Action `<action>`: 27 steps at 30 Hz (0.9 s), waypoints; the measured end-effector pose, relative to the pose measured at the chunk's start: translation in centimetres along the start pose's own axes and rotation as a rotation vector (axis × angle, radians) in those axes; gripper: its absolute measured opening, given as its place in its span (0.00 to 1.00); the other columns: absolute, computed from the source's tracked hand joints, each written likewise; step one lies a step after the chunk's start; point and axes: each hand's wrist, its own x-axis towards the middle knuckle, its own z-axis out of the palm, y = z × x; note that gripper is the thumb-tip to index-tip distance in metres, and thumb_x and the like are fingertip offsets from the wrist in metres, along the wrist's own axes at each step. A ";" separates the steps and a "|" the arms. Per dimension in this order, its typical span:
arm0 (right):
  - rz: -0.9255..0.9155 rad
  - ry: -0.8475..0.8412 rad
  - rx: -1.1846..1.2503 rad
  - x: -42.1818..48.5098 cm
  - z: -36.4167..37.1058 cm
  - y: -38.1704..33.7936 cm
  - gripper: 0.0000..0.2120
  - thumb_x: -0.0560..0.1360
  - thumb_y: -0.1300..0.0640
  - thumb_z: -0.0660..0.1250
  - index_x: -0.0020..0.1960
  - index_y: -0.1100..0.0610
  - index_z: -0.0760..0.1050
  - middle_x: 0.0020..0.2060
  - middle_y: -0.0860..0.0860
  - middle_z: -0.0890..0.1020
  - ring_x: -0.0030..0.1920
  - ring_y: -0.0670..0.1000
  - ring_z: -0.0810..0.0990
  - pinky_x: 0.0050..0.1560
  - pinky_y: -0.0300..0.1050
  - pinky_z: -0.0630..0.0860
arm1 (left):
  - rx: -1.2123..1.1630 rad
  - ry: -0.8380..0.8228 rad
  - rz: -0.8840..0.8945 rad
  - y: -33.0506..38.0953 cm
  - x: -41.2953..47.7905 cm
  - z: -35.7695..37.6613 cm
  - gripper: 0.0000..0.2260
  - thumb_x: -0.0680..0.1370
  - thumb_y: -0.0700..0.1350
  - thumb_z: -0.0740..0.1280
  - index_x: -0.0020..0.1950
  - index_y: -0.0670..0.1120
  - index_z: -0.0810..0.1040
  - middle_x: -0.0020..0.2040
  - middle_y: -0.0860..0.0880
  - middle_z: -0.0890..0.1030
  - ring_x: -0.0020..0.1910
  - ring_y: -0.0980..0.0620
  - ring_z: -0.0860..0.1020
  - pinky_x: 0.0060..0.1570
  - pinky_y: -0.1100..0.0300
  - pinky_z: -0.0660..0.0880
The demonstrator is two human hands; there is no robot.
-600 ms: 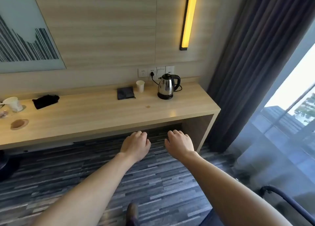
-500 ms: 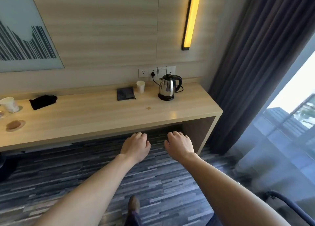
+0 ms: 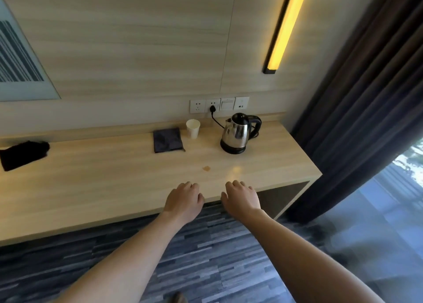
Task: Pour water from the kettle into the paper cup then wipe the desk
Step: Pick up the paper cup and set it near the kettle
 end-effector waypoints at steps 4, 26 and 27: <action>0.018 -0.007 -0.005 4.8 -0.5 -1.0 0.14 0.84 0.49 0.57 0.57 0.58 0.75 0.54 0.55 0.81 0.57 0.59 0.78 0.55 0.54 0.73 | 0.004 0.009 0.003 -2.3 4.6 -0.8 0.11 0.84 0.50 0.57 0.44 0.47 0.70 0.44 0.50 0.74 0.46 0.47 0.74 0.41 0.51 0.71; -0.144 -0.106 -0.025 27.1 0.4 2.6 0.14 0.83 0.48 0.57 0.58 0.57 0.75 0.56 0.54 0.81 0.59 0.57 0.78 0.56 0.54 0.74 | 0.043 0.021 -0.223 -6.5 23.0 0.0 0.11 0.83 0.51 0.58 0.49 0.46 0.74 0.49 0.47 0.79 0.50 0.45 0.79 0.45 0.49 0.76; -0.161 -0.117 -0.024 28.5 0.5 2.9 0.14 0.83 0.48 0.57 0.58 0.57 0.75 0.56 0.54 0.81 0.59 0.58 0.78 0.56 0.54 0.74 | 0.041 0.022 -0.241 -6.4 24.0 0.1 0.11 0.83 0.51 0.58 0.49 0.46 0.74 0.49 0.47 0.79 0.49 0.45 0.79 0.44 0.49 0.76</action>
